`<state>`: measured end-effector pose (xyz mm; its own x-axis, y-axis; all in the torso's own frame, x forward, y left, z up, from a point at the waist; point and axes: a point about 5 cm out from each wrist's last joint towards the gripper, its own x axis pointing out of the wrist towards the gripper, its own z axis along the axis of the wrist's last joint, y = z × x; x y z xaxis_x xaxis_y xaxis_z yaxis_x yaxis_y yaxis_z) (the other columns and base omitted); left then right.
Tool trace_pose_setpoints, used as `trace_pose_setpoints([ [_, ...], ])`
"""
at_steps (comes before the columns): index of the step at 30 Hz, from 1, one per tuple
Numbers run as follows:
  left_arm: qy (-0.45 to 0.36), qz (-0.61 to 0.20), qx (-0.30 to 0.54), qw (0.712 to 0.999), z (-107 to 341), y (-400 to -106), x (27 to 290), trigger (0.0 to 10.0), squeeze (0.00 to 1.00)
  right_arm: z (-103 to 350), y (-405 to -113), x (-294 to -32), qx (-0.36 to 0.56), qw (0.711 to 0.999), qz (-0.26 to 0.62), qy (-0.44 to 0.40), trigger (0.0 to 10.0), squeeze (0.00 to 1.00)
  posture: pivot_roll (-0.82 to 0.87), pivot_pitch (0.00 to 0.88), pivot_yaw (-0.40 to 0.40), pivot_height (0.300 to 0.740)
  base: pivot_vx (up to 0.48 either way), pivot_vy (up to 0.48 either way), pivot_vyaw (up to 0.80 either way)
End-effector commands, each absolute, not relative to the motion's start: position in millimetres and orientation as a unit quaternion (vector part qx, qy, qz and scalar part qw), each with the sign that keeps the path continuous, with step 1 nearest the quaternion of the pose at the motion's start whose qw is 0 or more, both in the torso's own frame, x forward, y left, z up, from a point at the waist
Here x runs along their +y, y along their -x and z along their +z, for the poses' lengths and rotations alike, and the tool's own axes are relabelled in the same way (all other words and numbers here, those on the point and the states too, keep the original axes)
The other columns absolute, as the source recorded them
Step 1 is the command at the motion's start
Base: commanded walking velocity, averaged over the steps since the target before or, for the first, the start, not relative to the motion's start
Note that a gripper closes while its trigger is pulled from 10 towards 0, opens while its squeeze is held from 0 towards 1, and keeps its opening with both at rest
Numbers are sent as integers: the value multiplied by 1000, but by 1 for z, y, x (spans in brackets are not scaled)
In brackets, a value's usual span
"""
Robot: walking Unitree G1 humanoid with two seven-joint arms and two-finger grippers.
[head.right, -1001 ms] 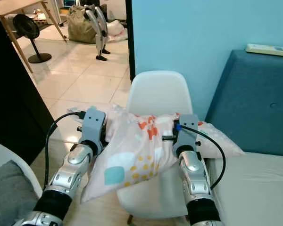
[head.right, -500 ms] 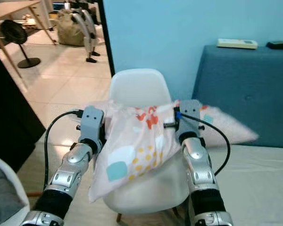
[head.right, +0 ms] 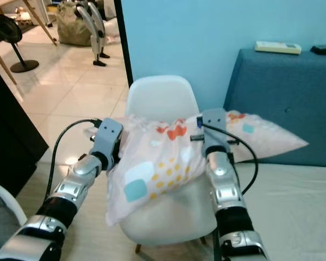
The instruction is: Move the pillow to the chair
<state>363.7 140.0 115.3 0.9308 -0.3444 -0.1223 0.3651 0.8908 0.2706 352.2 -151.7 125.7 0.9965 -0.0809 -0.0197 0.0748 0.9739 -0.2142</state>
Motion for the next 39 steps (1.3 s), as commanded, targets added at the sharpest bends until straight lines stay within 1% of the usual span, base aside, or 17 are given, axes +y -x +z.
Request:
trace_pose_setpoints([
  [1,-163,-198,11,967,121,-365,131,10000,0,122,-353,-144,18,994,-28,107,10000,0,-68,124,27,740,0,0,0],
  [6,-167,-211,20,963,117,-368,120,10000,0,114,-350,-141,28,997,-12,76,10000,0,-97,132,49,740,0,0,0],
  [9,-177,-197,29,964,115,-370,118,10000,0,113,-350,-135,28,998,5,58,10000,0,-102,128,49,740,0,0,0],
  [14,-181,-194,30,964,111,-368,116,10000,0,112,-351,-132,28,998,15,55,10000,0,-106,118,42,740,0,0,0],
  [17,-191,-171,38,966,106,-368,122,10000,0,109,-350,-130,33,998,30,43,10000,0,-106,112,31,740,0,0,0],
  [23,-184,-162,34,969,108,-369,127,10000,0,97,-344,-131,60,997,36,9,10000,0,-96,101,17,715,0,0,0],
  [27,-168,-126,45,977,102,-367,136,10000,0,89,-342,-135,75,997,33,-13,10000,0,-89,95,6,695,0,0,0],
  [30,-164,-115,49,978,98,-365,139,10000,0,89,-342,-135,76,996,40,-13,10000,0,-84,93,-5,685,0,0,0],
  [35,-161,-104,57,980,93,-362,141,10000,0,85,-342,-132,90,994,69,9,10000,0,-81,93,-19,685,0,0,0],
  [39,-158,-93,62,981,91,-361,142,10000,0,85,-343,-131,93,993,76,14,10000,0,-81,97,-21,685,0,0,0],
])
